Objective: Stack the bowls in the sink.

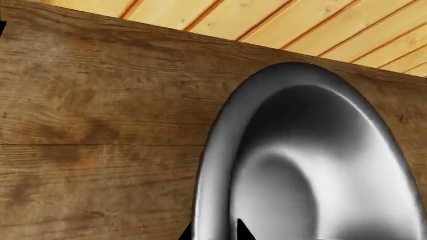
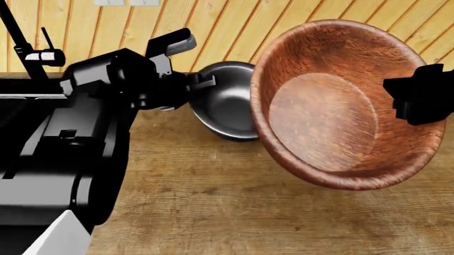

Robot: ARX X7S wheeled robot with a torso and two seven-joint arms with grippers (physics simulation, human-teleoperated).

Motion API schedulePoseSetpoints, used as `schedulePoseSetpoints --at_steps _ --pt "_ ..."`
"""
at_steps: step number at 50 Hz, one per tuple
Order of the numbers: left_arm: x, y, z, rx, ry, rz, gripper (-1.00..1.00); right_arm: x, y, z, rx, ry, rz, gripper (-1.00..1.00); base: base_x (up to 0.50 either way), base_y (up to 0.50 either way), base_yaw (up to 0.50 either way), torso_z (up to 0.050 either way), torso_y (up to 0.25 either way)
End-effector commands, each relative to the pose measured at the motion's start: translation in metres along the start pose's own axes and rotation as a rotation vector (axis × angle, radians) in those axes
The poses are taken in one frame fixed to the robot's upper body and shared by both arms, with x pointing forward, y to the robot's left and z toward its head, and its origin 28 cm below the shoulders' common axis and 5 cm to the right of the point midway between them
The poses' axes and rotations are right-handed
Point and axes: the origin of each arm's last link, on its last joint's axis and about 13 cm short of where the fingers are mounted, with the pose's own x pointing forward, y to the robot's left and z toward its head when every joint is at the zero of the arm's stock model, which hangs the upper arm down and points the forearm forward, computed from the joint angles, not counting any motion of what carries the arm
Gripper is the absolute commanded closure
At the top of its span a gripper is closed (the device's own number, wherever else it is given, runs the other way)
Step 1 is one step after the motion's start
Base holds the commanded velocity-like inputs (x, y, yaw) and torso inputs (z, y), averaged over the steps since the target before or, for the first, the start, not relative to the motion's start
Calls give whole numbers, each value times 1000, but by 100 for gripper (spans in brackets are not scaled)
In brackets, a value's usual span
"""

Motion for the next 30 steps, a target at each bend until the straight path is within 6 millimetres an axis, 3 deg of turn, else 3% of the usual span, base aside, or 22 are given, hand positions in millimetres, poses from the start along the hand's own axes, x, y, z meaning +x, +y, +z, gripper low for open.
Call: schedulePoseSetpoints --at_steps 1,17,30 --pt "-7 -4 8 20 -90 -36 100 0 -1 2 22 -19 -14 100 0 0 0 0 0" --pt "-13 6 17 -14 -205 -6 100 -1 -5 3 34 -32 -34 100 0 0 0 0 1" --pt "-44 10 25 -108 -380 -41 100 7 -8 -5 50 -21 -44 100 0 0 0 0 0"
